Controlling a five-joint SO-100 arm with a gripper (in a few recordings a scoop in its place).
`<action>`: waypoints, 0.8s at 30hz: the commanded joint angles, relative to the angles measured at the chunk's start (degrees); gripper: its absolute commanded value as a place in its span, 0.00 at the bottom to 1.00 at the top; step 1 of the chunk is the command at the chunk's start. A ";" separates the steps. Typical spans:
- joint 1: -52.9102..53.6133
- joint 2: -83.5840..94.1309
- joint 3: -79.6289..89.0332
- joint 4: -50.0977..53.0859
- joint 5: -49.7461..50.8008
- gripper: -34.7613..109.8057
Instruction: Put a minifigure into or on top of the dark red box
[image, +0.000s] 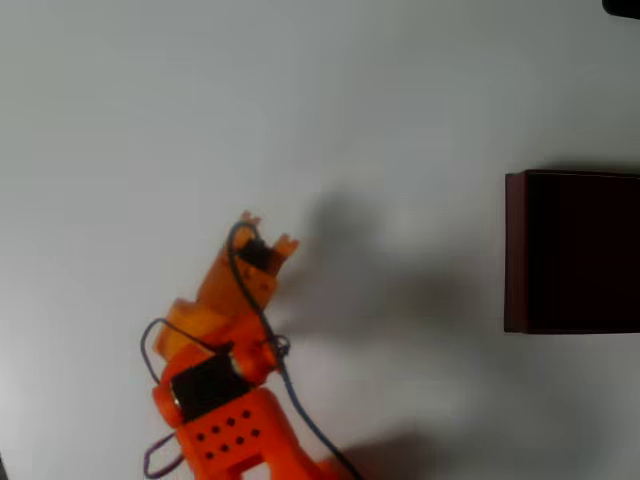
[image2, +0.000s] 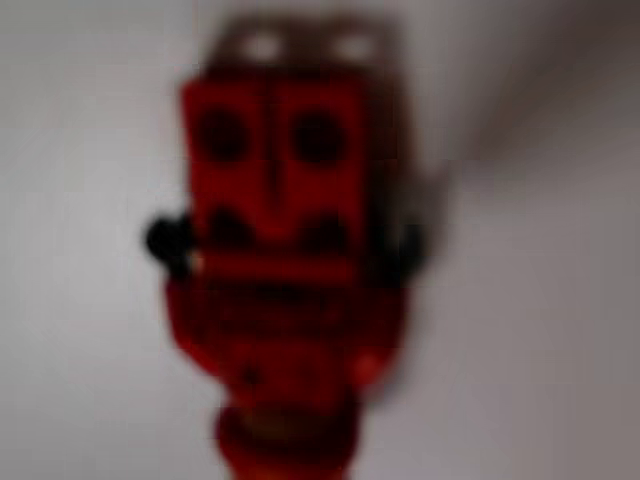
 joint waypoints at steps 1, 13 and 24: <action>-1.23 -1.23 -2.64 0.00 -0.09 0.40; -0.53 -8.00 -7.21 -0.97 -1.85 0.40; -0.09 -12.83 -12.04 -0.26 -2.37 0.40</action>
